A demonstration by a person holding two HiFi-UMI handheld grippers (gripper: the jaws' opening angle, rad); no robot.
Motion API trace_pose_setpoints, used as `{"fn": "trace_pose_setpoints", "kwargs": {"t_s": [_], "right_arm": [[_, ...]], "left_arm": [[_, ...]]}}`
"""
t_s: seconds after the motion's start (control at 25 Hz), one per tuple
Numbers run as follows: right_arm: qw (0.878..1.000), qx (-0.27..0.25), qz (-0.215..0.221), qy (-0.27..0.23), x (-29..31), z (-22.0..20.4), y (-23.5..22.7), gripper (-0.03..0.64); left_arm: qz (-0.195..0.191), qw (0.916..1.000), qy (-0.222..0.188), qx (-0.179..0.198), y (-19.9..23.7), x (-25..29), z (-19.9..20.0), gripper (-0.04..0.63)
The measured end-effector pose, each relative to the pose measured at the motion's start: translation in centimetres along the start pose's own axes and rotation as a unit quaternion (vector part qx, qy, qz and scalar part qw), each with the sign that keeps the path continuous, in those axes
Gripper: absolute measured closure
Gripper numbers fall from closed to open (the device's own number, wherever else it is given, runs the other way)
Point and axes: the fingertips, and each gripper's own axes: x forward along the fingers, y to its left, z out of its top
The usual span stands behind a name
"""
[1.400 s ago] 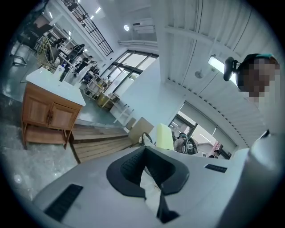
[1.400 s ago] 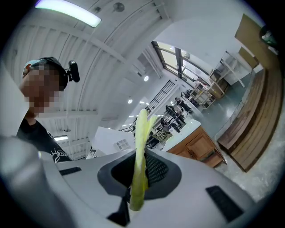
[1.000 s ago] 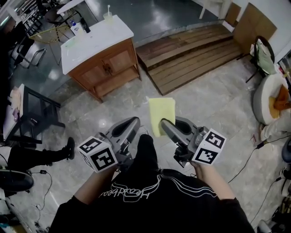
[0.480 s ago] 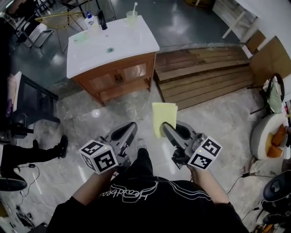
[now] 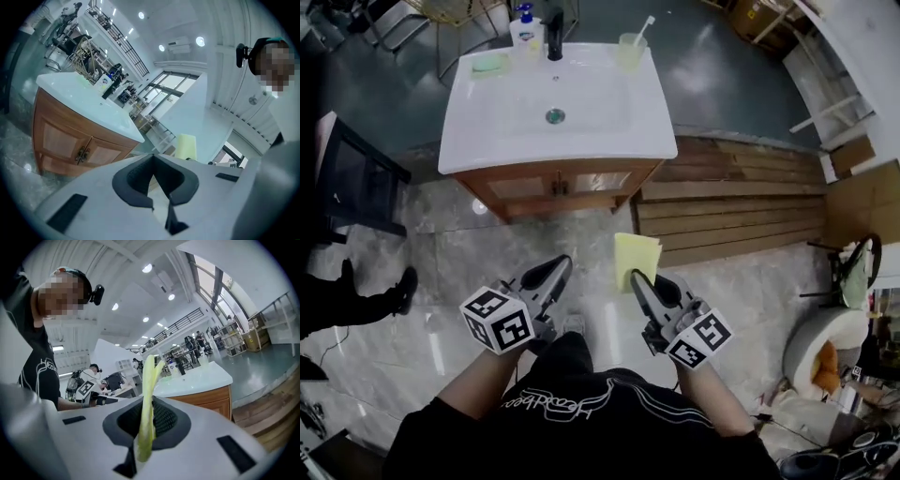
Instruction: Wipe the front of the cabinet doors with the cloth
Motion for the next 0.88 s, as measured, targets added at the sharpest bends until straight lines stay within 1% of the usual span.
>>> {"fn": "trace_pose_setpoints", "kwargs": {"t_s": [0.12, 0.2, 0.32, 0.48, 0.6, 0.72, 0.8, 0.88], "right_arm": [[1.000, -0.018, 0.004, 0.021, 2.3, -1.7, -1.6, 0.577], [0.999, -0.031, 0.009, 0.028, 3.9, -2.5, -2.7, 0.577], [0.999, -0.030, 0.010, 0.035, 6.1, -4.6, -4.6, 0.577], [0.998, -0.034, 0.022, 0.052, 9.2, -7.1, -7.5, 0.577], [0.997, -0.048, 0.024, 0.063, 11.4, -8.7, -9.6, 0.577], [0.995, -0.067, 0.006, 0.080, 14.4, -10.4, -12.0, 0.577], [0.995, -0.057, -0.008, 0.083, 16.3, -11.3, -13.3, 0.577], [0.997, -0.036, -0.012, 0.073, 17.9, -11.7, -14.0, 0.577]], "left_arm": [[0.009, 0.9999, 0.004, -0.003, 2.5, 1.0, -0.9, 0.591], [0.013, 0.9999, 0.004, 0.002, 3.8, 1.8, -1.0, 0.591], [0.021, 0.9997, 0.001, 0.010, 5.7, 2.6, -1.5, 0.591], [0.050, 0.9986, -0.015, 0.002, 8.9, 3.7, -1.5, 0.591], [0.072, 0.9971, -0.015, -0.017, 11.3, 4.5, -2.1, 0.591], [0.090, 0.9945, -0.027, -0.046, 13.3, 4.9, -2.4, 0.591], [0.103, 0.9928, -0.033, -0.051, 14.2, 4.8, -2.2, 0.591], [0.109, 0.9920, -0.040, -0.049, 14.9, 4.9, -1.8, 0.591]]}}
